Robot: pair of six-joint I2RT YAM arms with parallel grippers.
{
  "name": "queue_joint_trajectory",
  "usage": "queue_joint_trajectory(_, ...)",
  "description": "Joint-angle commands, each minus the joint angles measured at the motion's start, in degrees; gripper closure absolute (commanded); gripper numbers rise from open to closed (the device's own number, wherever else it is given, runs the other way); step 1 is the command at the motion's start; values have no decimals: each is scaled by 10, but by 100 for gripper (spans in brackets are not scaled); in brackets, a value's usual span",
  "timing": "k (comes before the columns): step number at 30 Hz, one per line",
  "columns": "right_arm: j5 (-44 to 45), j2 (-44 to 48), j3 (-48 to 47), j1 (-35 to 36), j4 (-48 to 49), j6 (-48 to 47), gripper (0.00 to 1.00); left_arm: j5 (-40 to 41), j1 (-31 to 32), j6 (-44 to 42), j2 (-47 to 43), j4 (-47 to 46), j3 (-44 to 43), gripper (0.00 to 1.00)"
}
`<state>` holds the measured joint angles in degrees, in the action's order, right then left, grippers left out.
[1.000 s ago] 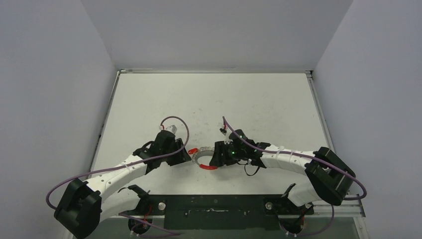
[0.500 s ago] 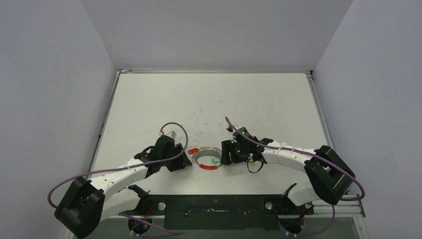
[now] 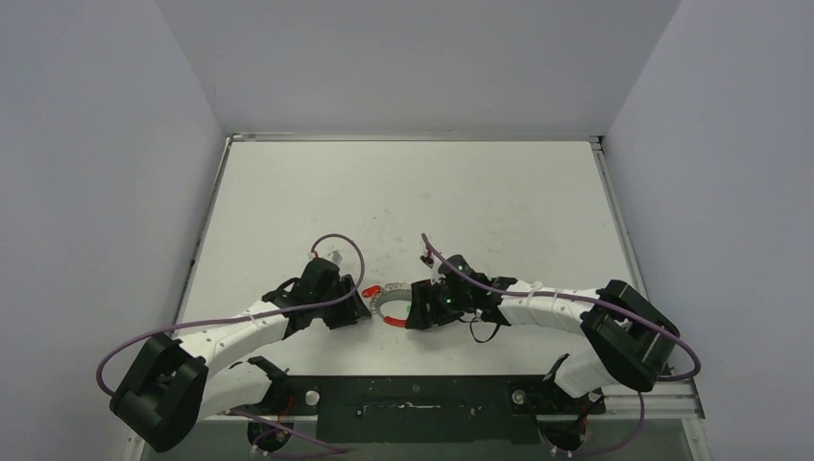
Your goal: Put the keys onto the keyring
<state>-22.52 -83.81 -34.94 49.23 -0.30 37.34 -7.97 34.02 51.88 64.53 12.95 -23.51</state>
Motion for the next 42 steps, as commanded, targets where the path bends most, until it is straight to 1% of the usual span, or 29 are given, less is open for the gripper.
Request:
queue_joint_trajectory(1,42,63,-24,-4,-34,-26,40,-1,-3,-4,-26,-10,-8,59)
queue_joint_trajectory(3,79,79,-33,-13,-71,-46,39,-1,-4,-2,-33,-12,-3,59)
queue_joint_trajectory(7,94,80,-45,-55,-106,-73,39,-2,-4,2,-38,-19,2,59)
queue_joint_trajectory(11,102,35,-70,-99,-113,-108,39,-16,-4,14,-26,-50,15,60)
queue_joint_trajectory(16,110,-29,-107,-104,-130,-140,41,-39,-4,46,8,-120,36,65)
queue_joint_trajectory(18,105,-45,-110,-102,-134,-143,46,-39,-4,53,26,-153,37,67)
queue_joint_trajectory(19,102,-49,-108,-100,-135,-142,52,-39,-4,55,36,-158,34,68)
queue_joint_trajectory(21,96,-47,-95,-95,-137,-139,68,-35,-4,53,63,-159,23,69)
queue_joint_trajectory(22,95,-41,-87,-92,-138,-135,75,-34,-6,51,71,-157,16,70)
queue_joint_trajectory(23,93,-36,-74,-91,-139,-131,78,-34,-10,47,86,-153,10,71)
queue_joint_trajectory(25,85,-20,-53,-85,-138,-116,80,-31,-18,36,107,-145,-7,72)
queue_joint_trajectory(28,51,1,-15,-74,-109,-78,81,-26,-30,7,132,-121,-40,73)
queue_joint_trajectory(30,24,4,9,-53,-68,-42,82,-22,-40,-8,147,-105,-58,75)
queue_joint_trajectory(34,-15,-24,28,-8,36,32,82,-35,-61,-32,184,-108,-89,77)
queue_joint_trajectory(37,-36,-34,33,2,94,69,82,-38,-71,-56,208,-87,-117,78)
queue_joint_trajectory(39,-31,-19,29,1,90,67,80,-35,-75,-72,210,-62,-132,77)
queue_joint_trajectory(42,2,27,5,1,29,29,74,-31,-76,-97,185,-30,-141,77)
